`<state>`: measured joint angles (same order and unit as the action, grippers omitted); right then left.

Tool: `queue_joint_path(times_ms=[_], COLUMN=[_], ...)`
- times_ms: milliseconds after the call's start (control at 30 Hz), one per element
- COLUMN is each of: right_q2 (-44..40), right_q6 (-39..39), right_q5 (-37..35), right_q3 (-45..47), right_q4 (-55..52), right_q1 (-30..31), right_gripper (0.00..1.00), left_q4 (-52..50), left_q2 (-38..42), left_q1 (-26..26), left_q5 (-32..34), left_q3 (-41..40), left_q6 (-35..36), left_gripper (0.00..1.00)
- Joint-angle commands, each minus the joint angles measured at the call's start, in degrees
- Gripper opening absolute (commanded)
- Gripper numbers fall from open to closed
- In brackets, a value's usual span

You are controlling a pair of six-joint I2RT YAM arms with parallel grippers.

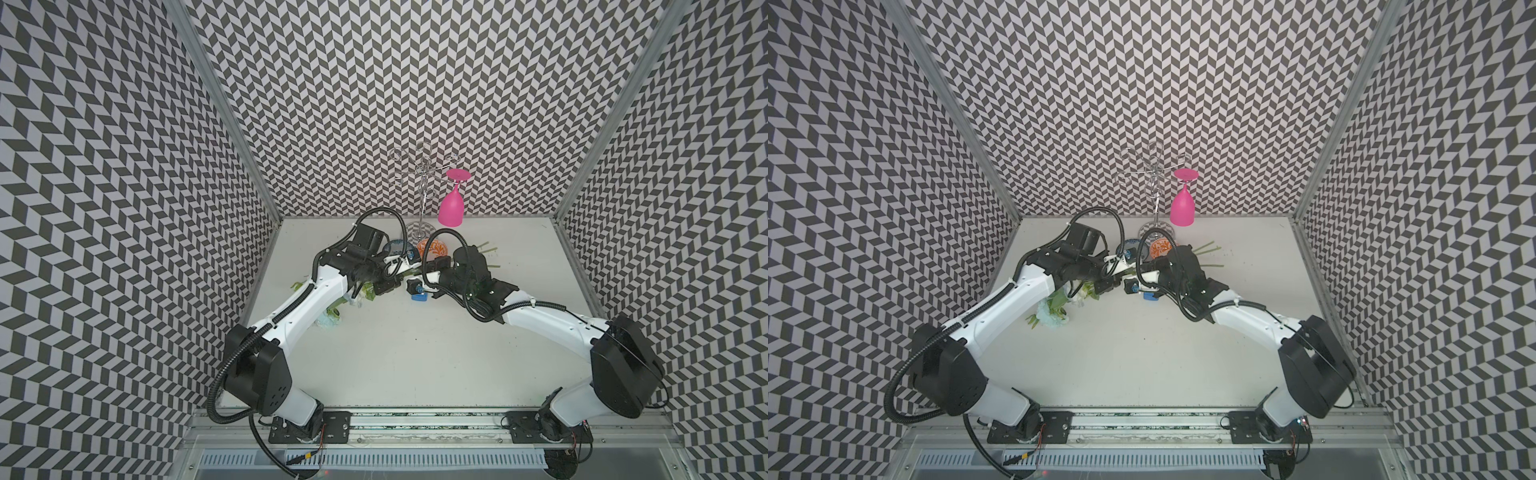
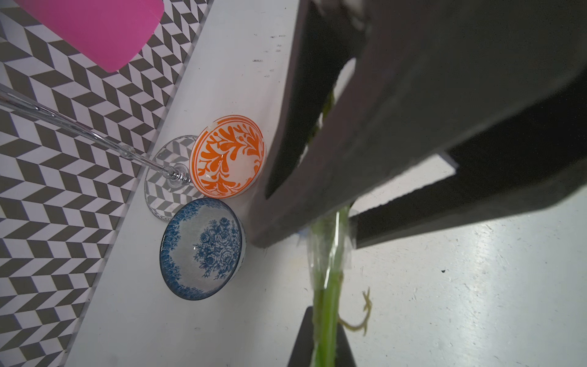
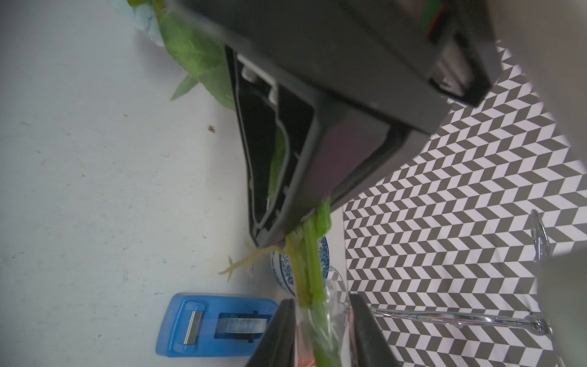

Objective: Wrap bouquets with tape
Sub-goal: Wrap the tape around the bouquet.

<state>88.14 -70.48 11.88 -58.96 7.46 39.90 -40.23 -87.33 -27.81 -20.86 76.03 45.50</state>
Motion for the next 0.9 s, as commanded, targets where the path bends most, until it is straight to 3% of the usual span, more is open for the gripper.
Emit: queue_joint_path(times_ms=[0, 167, 300, 433, 500, 567, 633, 733, 867], right_q2=[1.79, 5.08, 7.12, 6.6, 5.66, 3.62, 0.7, -3.14, -7.08], right_q6=[-1.9, -2.03, -1.33, -0.76, -0.2, -0.04, -1.2, -0.07, -0.05], right_q5=[-5.27, -15.55, -22.23, -22.35, -20.49, -17.72, -14.01, -8.64, -7.9], right_q3=[-1.26, -5.36, -7.84, -7.42, -6.99, -4.81, -1.01, 3.11, 8.44], right_q4=[-3.12, -7.42, -9.7, -8.33, -8.26, -6.05, -1.61, 4.25, 12.77], right_q1=[0.92, 3.28, 4.65, 4.66, 4.66, 4.49, 4.12, 2.64, 1.94], right_gripper=[0.28, 0.29, 0.13, 0.0, 0.0, 0.16, 0.23, 0.42, 0.51], left_q4=[-0.11, -0.29, -0.29, -0.46, -0.55, -0.72, -1.32, -1.88, -2.43], left_q2=[-0.18, -0.22, -0.24, -0.39, -0.51, -0.6, -0.82, -1.1, -1.35], left_q1=[0.35, 0.38, 0.39, 0.39, 0.41, 0.62, 0.82, 0.83, 0.82], left_q5=[-1.73, -2.28, -2.54, -2.63, -2.65, -2.67, -3.05, -3.28, -3.57], left_q3=[2.54, 2.81, 2.72, 2.63, 2.56, 2.51, 2.72, 3.13, 3.51], left_q6=[1.09, 1.12, 1.17, 1.26, 1.44, 1.46, 1.71, 1.62, 1.52], left_gripper=[0.0, 0.0, 0.0, 0.0, 0.0, 0.0, 0.0, 0.0, 0.0])
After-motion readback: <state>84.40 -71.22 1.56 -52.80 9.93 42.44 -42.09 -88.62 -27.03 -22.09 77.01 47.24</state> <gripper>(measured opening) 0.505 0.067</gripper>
